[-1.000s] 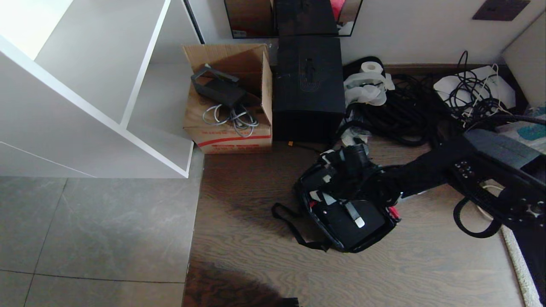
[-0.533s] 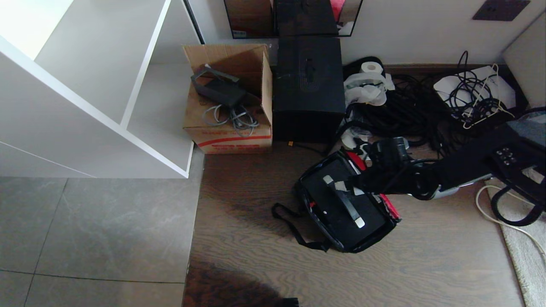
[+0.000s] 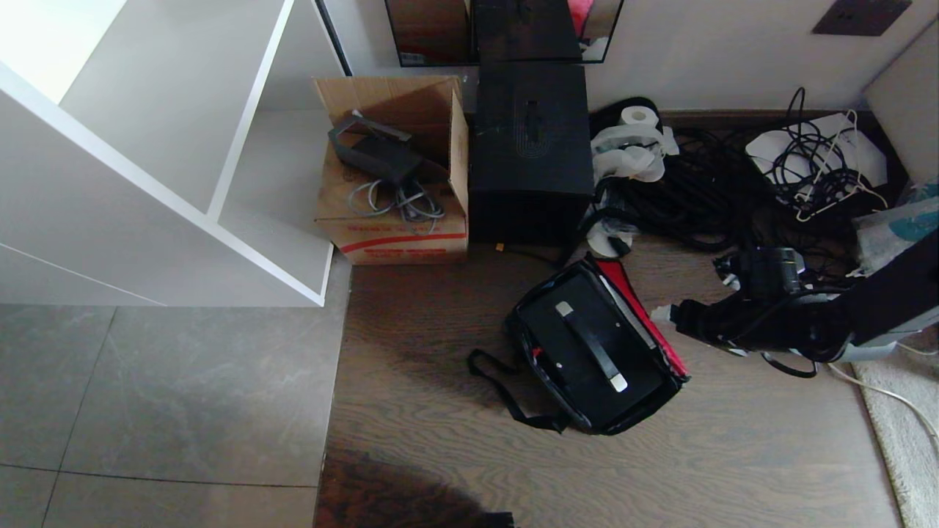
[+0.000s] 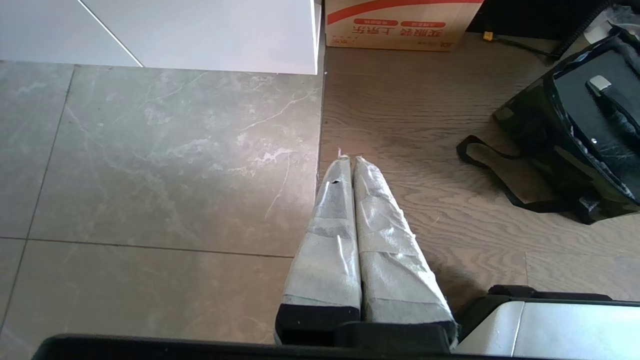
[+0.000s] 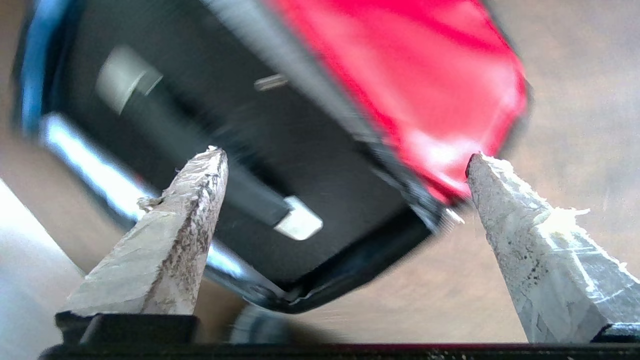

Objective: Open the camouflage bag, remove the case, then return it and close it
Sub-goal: Close the top of the storage box

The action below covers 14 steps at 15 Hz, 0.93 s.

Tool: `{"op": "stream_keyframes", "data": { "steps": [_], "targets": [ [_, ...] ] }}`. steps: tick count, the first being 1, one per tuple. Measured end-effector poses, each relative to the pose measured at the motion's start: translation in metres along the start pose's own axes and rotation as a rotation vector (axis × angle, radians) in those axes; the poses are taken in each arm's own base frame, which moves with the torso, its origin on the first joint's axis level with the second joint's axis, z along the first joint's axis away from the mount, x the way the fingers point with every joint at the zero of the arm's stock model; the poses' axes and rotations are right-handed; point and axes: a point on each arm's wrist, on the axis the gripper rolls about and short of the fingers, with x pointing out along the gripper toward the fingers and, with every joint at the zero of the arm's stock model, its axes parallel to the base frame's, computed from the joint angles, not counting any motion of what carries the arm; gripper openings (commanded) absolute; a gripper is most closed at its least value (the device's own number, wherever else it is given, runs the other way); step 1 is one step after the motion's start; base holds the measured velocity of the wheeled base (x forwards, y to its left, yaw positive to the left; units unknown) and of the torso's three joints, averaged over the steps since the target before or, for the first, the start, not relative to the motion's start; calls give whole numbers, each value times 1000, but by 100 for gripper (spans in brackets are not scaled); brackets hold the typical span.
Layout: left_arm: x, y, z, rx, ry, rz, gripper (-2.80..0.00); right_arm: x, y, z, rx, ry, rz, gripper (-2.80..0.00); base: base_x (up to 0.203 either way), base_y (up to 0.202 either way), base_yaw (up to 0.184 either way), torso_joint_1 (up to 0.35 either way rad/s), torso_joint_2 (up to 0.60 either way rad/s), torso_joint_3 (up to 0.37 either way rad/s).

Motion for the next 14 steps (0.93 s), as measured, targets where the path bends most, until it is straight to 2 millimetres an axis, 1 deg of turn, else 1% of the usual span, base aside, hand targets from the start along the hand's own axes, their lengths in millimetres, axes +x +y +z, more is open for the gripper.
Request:
{"op": "stream_keyframes", "data": {
  "steps": [4, 5, 7, 9, 10, 12, 14],
  "targets": [
    [0, 0, 0, 0, 0, 0, -280, 1, -42, 0, 380, 22, -107, 0, 0, 0, 0, 0, 0, 0],
    [0, 0, 0, 0, 0, 0, -280, 3, -51, -1, 440, 30, -134, 0, 0, 0, 0, 0, 0, 0],
    [0, 0, 0, 0, -1, 0, -280, 8, -63, -4, 476, 59, -174, 0, 0, 0, 0, 0, 0, 0],
    [0, 0, 0, 0, 0, 0, -280, 9, -77, -7, 481, 125, -227, 0, 0, 0, 0, 0, 0, 0],
    [0, 0, 0, 0, 0, 0, -280, 9, -82, -9, 449, 164, -252, 0, 0, 0, 0, 0, 0, 0],
    [0, 0, 0, 0, -1, 0, -280, 8, -88, -16, 320, 233, -318, 0, 0, 0, 0, 0, 0, 0],
    [0, 0, 0, 0, 0, 0, -280, 6, -94, -22, 168, 288, -421, 0, 0, 0, 0, 0, 0, 0]
  ]
}}
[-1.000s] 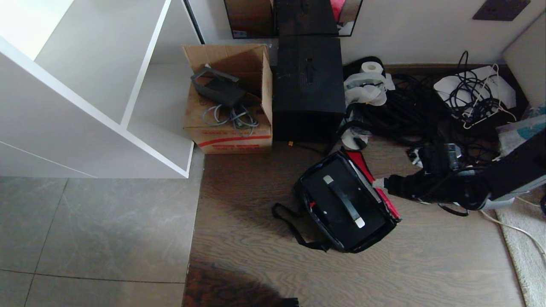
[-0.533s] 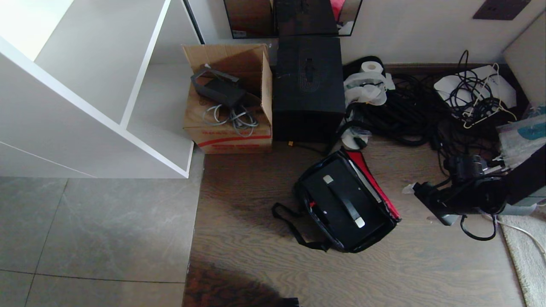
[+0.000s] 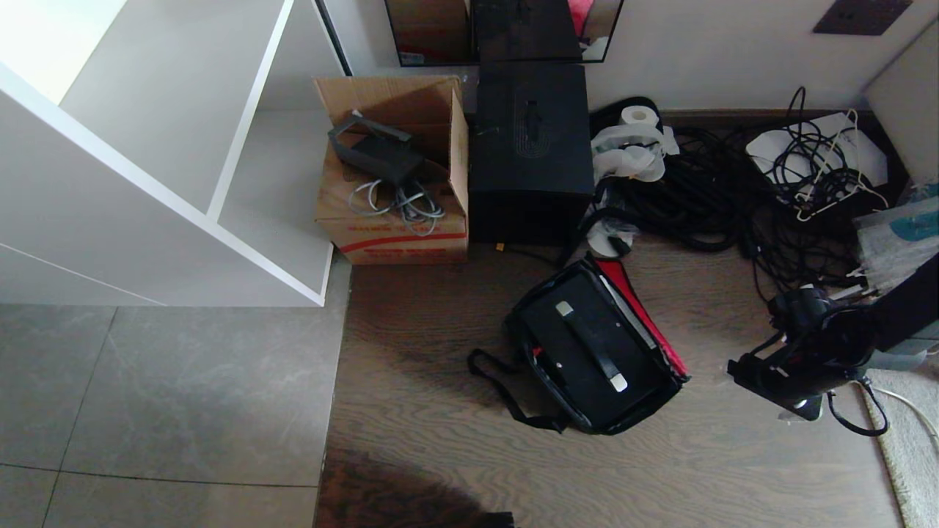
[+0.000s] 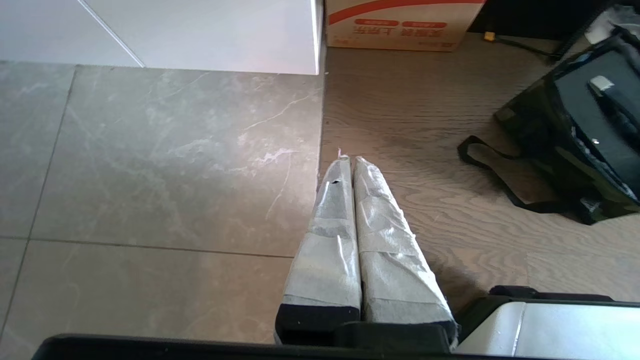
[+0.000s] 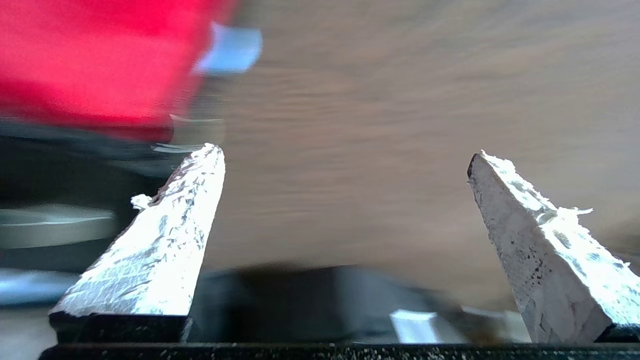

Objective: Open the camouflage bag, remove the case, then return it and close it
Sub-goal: Close the top of the storage box

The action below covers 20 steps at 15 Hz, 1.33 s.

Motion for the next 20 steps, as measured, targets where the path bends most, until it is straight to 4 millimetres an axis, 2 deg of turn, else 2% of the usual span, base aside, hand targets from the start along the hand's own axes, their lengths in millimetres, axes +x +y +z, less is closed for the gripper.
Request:
{"op": "stream_keyframes", "data": {
  "steps": [2, 5, 8, 11, 14, 18, 20],
  "targets": [
    [0, 0, 0, 0, 0, 0, -280, 1, -4, -3, -101, 1, -118, 0, 0, 0, 0, 0, 0, 0],
    [0, 0, 0, 0, 0, 0, -280, 2, -7, -1, -76, -24, -186, 0, 0, 0, 0, 0, 0, 0],
    [0, 0, 0, 0, 0, 0, -280, 6, -2, 0, 50, 8, -46, 0, 0, 0, 0, 0, 0, 0],
    [0, 0, 0, 0, 0, 0, -280, 11, 9, 14, 204, -31, 164, 0, 0, 0, 0, 0, 0, 0],
    [0, 0, 0, 0, 0, 0, -280, 21, 15, 14, 265, -22, 209, 0, 0, 0, 0, 0, 0, 0],
    [0, 0, 0, 0, 0, 0, -280, 34, 27, 32, 357, -137, 303, 0, 0, 0, 0, 0, 0, 0],
    [0, 0, 0, 0, 0, 0, -280, 44, 28, 30, 378, -121, 304, 0, 0, 0, 0, 0, 0, 0]
  ]
}}
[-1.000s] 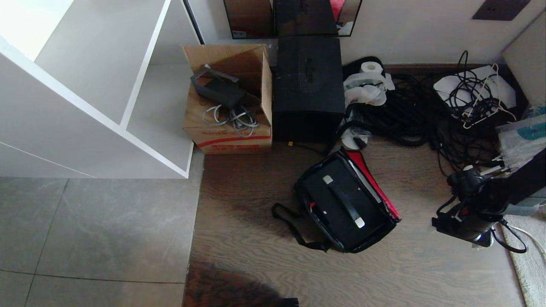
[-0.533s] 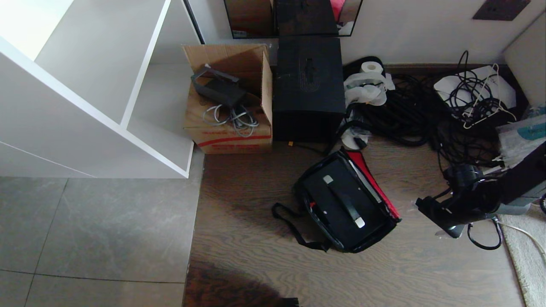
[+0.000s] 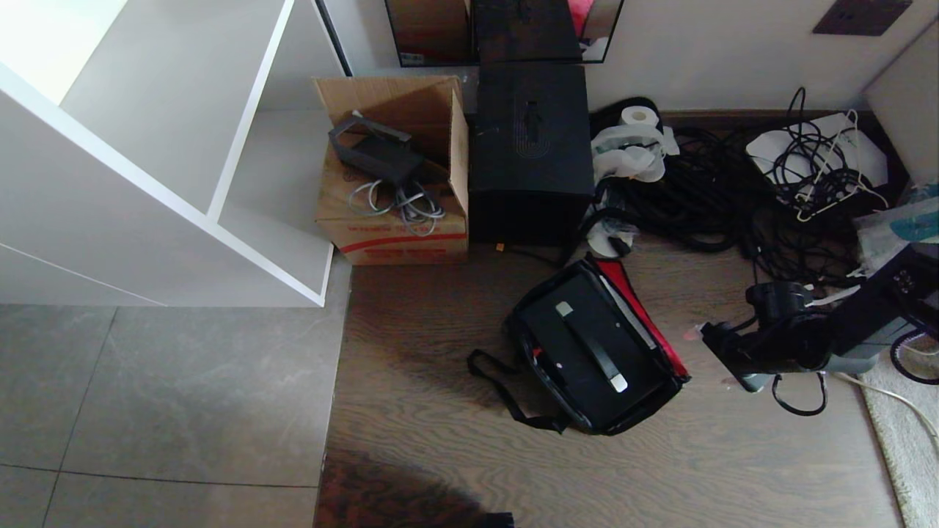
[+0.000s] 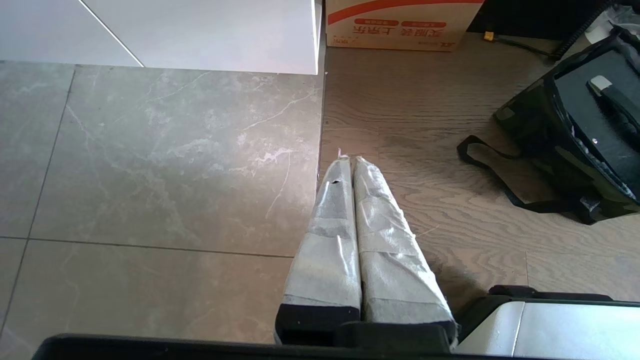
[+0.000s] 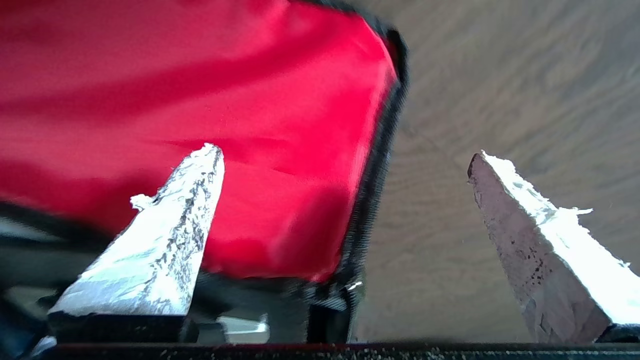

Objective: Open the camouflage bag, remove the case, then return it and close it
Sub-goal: Close the top of the storage box

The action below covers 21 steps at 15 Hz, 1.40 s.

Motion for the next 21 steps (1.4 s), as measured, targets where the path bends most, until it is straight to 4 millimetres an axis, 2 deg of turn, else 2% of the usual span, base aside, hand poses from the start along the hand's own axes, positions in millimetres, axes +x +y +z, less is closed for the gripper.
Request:
{"op": "stream_keyframes", "data": {
  "steps": [5, 17, 18, 21],
  "targets": [
    [0, 0, 0, 0, 0, 0, -280, 16, 4, -8, 88, 18, 14, 0, 0, 0, 0, 0, 0, 0],
    [0, 0, 0, 0, 0, 0, -280, 37, 5, -15, 42, 88, 62, 0, 0, 0, 0, 0, 0, 0],
    [0, 0, 0, 0, 0, 0, -280, 38, 5, -14, 37, 85, 64, -280, 0, 0, 0, 0, 0, 0],
    [0, 0, 0, 0, 0, 0, -280, 42, 6, -16, -4, 85, 65, -280, 0, 0, 0, 0, 0, 0]
  ]
}}
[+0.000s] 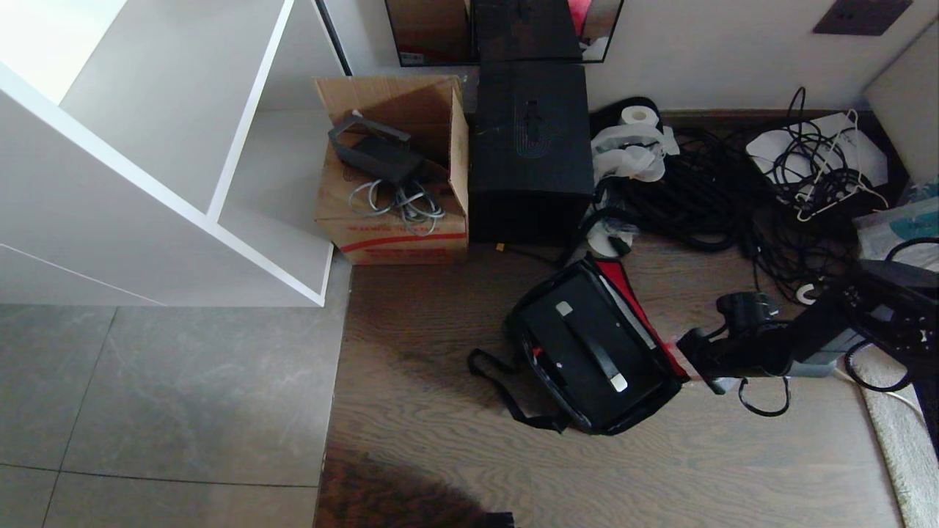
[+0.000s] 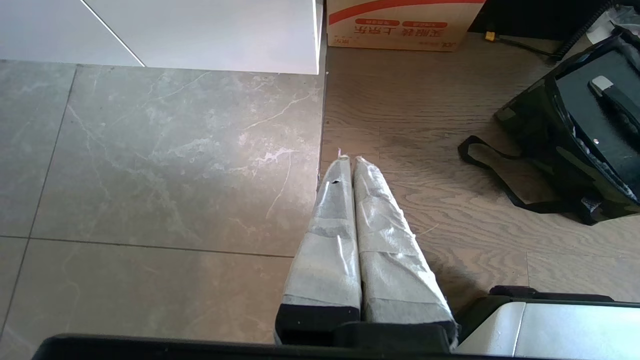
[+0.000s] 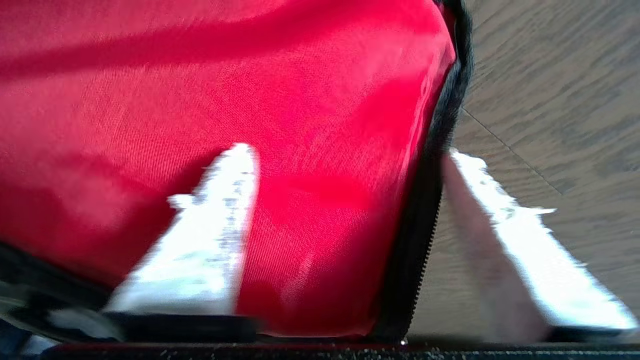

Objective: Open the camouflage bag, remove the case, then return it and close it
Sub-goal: Close the top of the storage box

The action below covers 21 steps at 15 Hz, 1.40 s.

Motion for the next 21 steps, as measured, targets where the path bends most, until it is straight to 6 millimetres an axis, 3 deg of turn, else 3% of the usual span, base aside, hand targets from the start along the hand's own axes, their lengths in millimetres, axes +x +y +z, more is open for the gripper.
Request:
{"op": "stream_keyframes", "data": {
  "steps": [6, 10, 13, 17, 21],
  "targets": [
    [0, 0, 0, 0, -1, 0, -280, 2, -1, -1, -6, 3, -2, -280, 0, 0, 0, 0, 0, 0],
    [0, 0, 0, 0, 0, 0, -280, -16, -1, 9, -91, -24, 0, -280, 0, 0, 0, 0, 0, 0],
    [0, 0, 0, 0, -1, 0, -280, -49, -9, 31, -171, -65, 12, -280, 0, 0, 0, 0, 0, 0],
    [0, 0, 0, 0, -1, 0, -280, -117, -20, 54, -251, -112, 41, -280, 0, 0, 0, 0, 0, 0],
    [0, 0, 0, 0, -1, 0, -280, -185, -22, 36, -241, -62, 170, -280, 0, 0, 0, 0, 0, 0]
  ]
}}
